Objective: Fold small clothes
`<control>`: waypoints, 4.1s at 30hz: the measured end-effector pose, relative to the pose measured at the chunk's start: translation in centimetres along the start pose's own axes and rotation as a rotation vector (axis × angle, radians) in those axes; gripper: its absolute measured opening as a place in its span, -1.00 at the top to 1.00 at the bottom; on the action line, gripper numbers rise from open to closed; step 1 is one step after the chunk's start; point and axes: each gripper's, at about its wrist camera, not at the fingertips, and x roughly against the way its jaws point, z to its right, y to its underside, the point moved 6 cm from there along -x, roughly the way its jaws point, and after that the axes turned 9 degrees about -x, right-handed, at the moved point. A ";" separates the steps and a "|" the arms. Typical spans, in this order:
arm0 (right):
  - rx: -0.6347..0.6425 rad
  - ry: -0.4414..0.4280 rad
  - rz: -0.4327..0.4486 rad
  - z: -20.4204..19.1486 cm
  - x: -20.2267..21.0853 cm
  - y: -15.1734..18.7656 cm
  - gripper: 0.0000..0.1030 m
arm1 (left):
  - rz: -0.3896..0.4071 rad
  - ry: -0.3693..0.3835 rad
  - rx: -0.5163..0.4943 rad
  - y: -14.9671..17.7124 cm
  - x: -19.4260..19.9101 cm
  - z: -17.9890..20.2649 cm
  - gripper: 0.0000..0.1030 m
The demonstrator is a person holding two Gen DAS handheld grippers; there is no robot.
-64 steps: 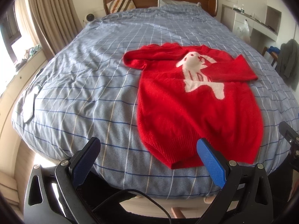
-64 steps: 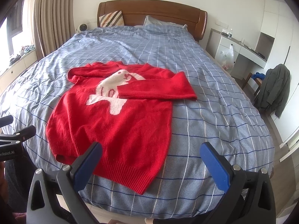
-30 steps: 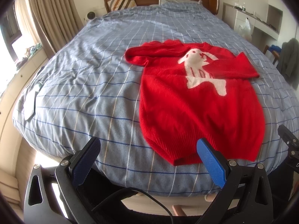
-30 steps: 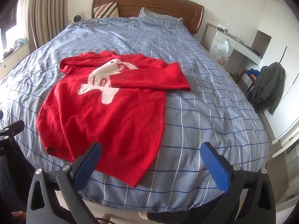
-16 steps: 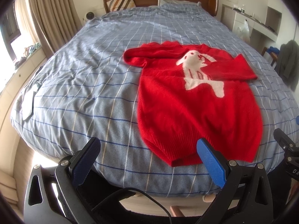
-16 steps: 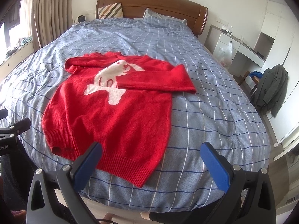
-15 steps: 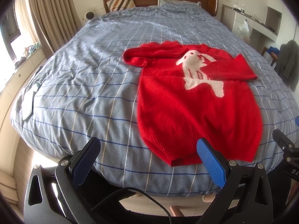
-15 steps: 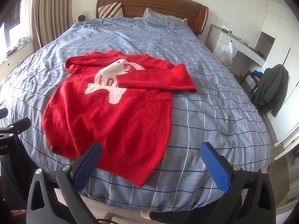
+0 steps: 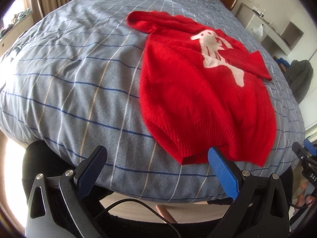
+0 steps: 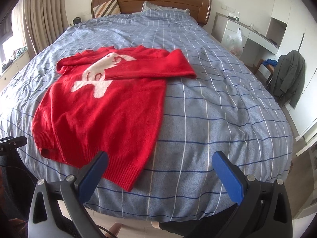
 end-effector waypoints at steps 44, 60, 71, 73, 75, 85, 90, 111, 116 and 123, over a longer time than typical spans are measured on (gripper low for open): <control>0.093 -0.127 -0.284 2.3 -4.5 4.6 0.26 | -0.057 -0.122 0.017 2.4 2.1 -5.2 -0.15; 0.518 -0.306 -0.106 -15.2 -15.3 -12.4 -0.12 | 0.224 -0.166 -0.107 -4.0 -2.7 0.6 -0.69; 0.010 -0.182 0.012 4.2 -12.9 -20.6 0.87 | 0.210 -0.152 -0.023 -2.2 -3.0 -2.1 -0.72; -0.075 -0.102 0.029 11.2 -11.5 -21.6 0.87 | 0.212 -0.151 -0.017 -2.1 -3.0 -2.1 -0.72; -0.161 -0.022 0.031 18.0 -10.7 -21.4 0.87 | 0.211 -0.157 -0.019 -2.0 -3.1 -2.0 -0.72; -0.380 0.188 -0.075 33.4 -13.6 -13.5 0.88 | 0.204 -0.192 -0.042 -1.6 -3.7 -1.7 -0.81; -0.450 0.195 -0.088 35.3 -15.4 -11.3 0.90 | 0.203 -0.199 -0.042 -1.6 -3.9 -1.9 -0.84; -0.273 0.054 -0.043 28.9 -12.9 -13.2 0.38 | 0.180 -0.190 -0.103 -3.9 -0.8 -2.3 -0.86; -0.297 0.187 -0.028 30.1 -13.7 -10.6 0.38 | 0.309 -0.200 -0.221 -11.6 5.7 -2.9 -0.89; -0.210 0.090 0.111 23.9 -7.2 -11.1 0.16 | 0.241 -0.043 -0.480 -27.5 1.8 2.0 -0.96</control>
